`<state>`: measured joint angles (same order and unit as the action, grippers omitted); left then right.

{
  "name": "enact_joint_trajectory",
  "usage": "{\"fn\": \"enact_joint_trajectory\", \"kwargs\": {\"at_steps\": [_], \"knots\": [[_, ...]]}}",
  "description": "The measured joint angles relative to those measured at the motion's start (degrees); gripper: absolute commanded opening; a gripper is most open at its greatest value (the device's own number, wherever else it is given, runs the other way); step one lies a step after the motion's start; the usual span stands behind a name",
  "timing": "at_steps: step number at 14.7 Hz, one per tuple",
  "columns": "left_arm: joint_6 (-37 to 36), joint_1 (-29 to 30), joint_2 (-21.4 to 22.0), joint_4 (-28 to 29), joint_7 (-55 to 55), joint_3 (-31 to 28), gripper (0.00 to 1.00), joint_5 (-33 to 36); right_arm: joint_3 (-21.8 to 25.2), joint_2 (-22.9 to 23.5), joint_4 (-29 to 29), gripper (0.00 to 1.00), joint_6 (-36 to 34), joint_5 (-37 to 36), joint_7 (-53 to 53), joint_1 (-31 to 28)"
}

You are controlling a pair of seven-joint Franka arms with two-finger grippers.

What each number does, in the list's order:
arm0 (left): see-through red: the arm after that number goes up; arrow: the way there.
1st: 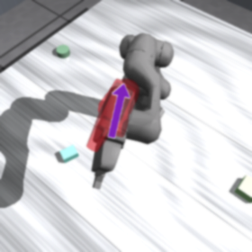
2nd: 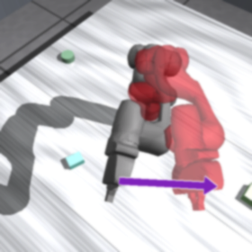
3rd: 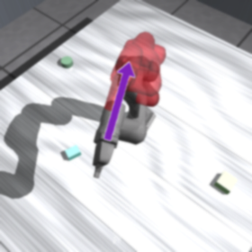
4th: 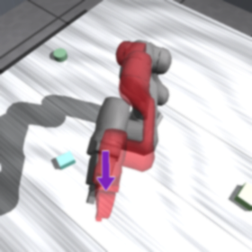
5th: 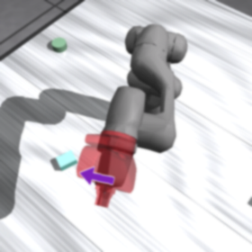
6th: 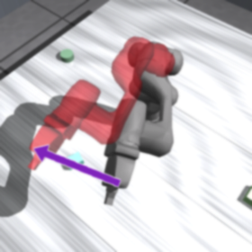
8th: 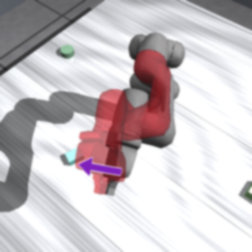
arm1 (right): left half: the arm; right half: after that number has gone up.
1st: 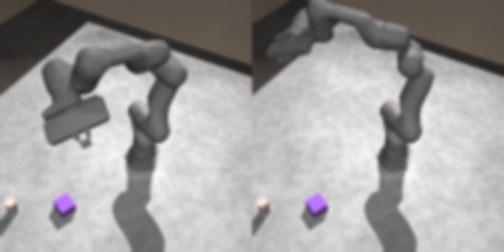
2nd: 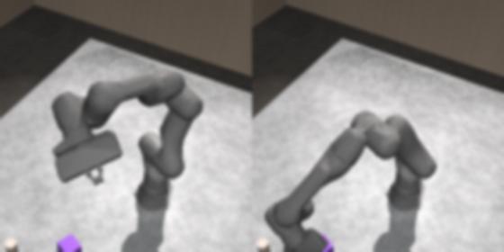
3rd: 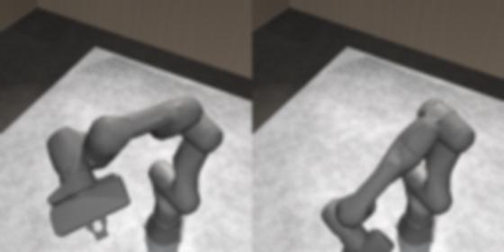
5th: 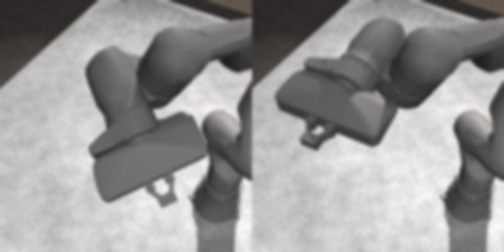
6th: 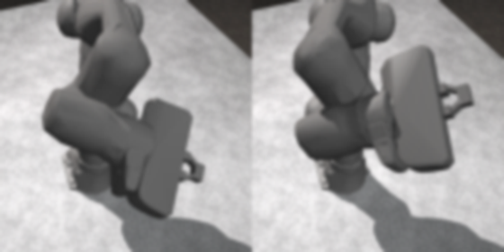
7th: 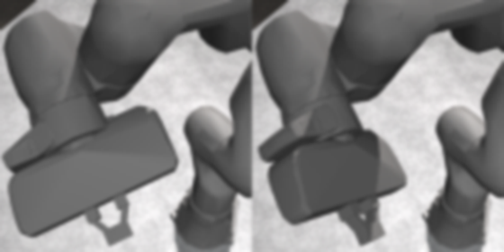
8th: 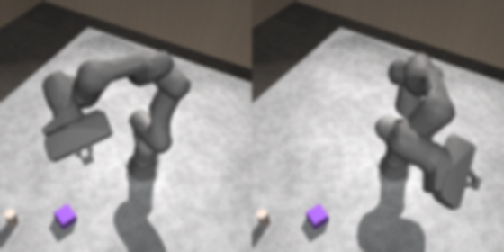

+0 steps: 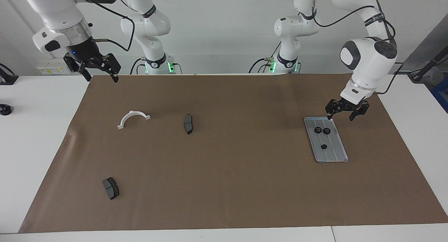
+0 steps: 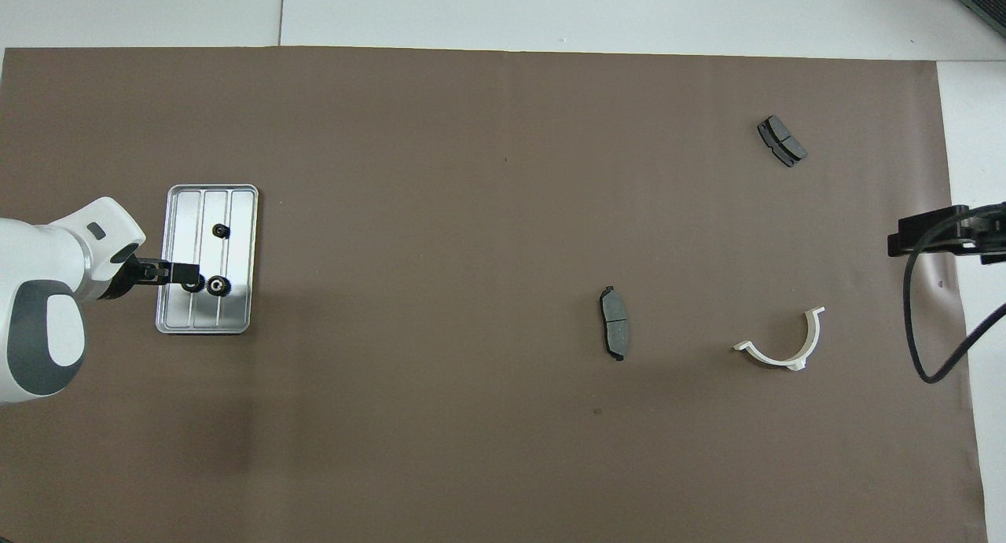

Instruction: Place bearing gear from tray to pile

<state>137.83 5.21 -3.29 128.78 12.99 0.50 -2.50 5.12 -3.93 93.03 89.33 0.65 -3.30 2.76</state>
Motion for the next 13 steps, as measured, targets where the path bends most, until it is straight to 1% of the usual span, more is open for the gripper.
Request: {"fn": "enact_joint_trajectory", "kwargs": {"at_steps": [2, 3, 6, 7, 9, 11, 13], "knots": [[0.6, 0.1, -1.0, 0.0, -0.2, 0.0, 0.99, -0.1, 0.0, 0.0, 0.0, 1.0, 0.0, 0.0, 0.0, 0.0], [0.6, 0.2, -1.3, 0.0, -0.9, 0.0, 0.92, -0.2, 0.0, 0.0, 0.0, 1.0, 0.0, 0.0, 0.0, 0.0], [1.0, 0.2, -1.9, 0.3, -6.1, 0.2, 0.88, -0.3, 0.0, 0.0, 0.0, 1.0, 0.0, 0.0, 0.0, 0.0], [1.7, 0.2, -2.3, 0.5, -7.9, 0.3, 0.84, -0.3, 0.0, 0.0, 0.0, 1.0, 0.0, 0.0, 0.0, 0.0], [3.9, 0.2, -3.8, 0.6, -11.4, 0.4, 0.8, -0.3, 0.0, 0.0, 0.0, 1.0, 0.0, 0.0, 0.0, 0.0], [5.3, 0.2, -5.2, 0.6, -13.6, 0.3, 0.76, -0.4, 0.0, 0.0, 0.0, 1.0, 0.0, 0.0, 0.0, 0.0], [5.6, 0.2, -5.4, 0.6, -14.7, 0.3, 0.73, -0.5, 0.0, 0.0, 0.0, 1.0, 0.0, 0.0, 0.0, 0.0]]}}
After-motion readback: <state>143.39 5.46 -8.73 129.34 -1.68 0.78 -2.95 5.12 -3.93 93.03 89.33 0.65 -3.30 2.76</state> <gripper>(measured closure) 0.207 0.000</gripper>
